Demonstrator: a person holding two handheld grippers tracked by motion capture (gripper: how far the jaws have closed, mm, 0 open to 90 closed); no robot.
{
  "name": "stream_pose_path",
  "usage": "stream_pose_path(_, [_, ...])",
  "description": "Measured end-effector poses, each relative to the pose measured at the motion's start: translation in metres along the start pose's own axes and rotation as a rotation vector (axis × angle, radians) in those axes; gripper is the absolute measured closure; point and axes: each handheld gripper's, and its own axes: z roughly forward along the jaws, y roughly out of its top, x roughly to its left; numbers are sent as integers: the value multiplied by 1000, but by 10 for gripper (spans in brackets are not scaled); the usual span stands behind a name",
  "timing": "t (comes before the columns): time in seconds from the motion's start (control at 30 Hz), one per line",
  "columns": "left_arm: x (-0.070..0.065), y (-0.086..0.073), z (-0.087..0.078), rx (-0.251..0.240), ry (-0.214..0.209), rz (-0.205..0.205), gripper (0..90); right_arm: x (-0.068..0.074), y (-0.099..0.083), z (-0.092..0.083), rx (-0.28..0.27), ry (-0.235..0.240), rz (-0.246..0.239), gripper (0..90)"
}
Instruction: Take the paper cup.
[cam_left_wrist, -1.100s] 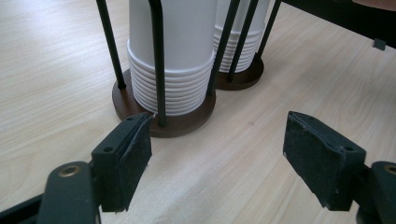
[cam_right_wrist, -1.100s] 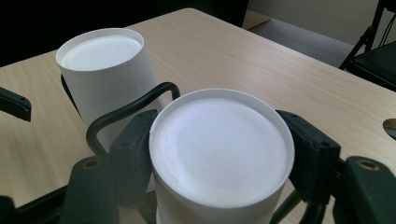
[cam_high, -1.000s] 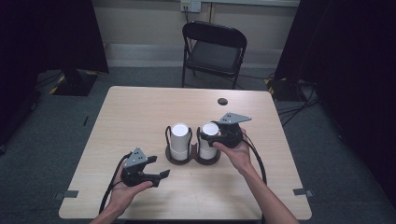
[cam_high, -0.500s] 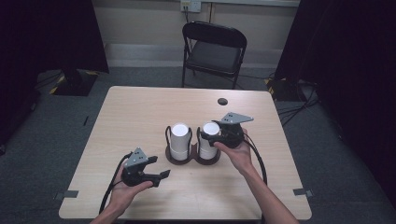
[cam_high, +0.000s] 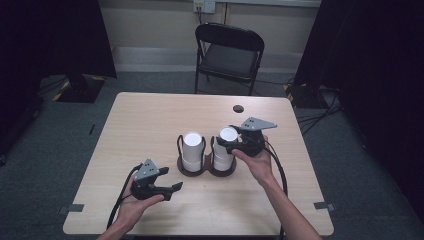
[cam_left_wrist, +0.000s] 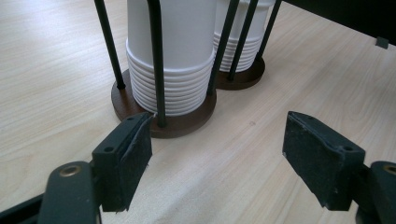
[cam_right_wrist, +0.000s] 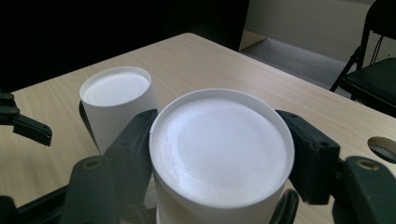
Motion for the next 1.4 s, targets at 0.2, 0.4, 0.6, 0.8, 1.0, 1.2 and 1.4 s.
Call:
stream_pose_path(0.2, [0,0,0,-4,8,4,241,0,4,-4,-15,2,1,341])
stream_pose_path(0.4, [0,-1,0,-13,13,1,256,0,7,-8,-33,0,1,341])
stream_pose_path(0.6, [0,-1,0,-17,-10,6,275,0,9,-11,-52,0,-1,341])
stream_pose_path(0.8, [-3,0,3,0,-64,8,302,-2,12,-13,-72,-4,1,341])
stream_pose_path(1.0, [-2,-1,4,4,-75,-3,302,-2,14,-16,-80,4,6,341])
stream_pose_path(1.2, [-4,0,4,2,-58,40,286,-1,15,-15,-79,3,2,341])
stream_pose_path(1.4, [-4,0,2,-39,-36,16,264,-1,18,-18,-95,2,11,342])
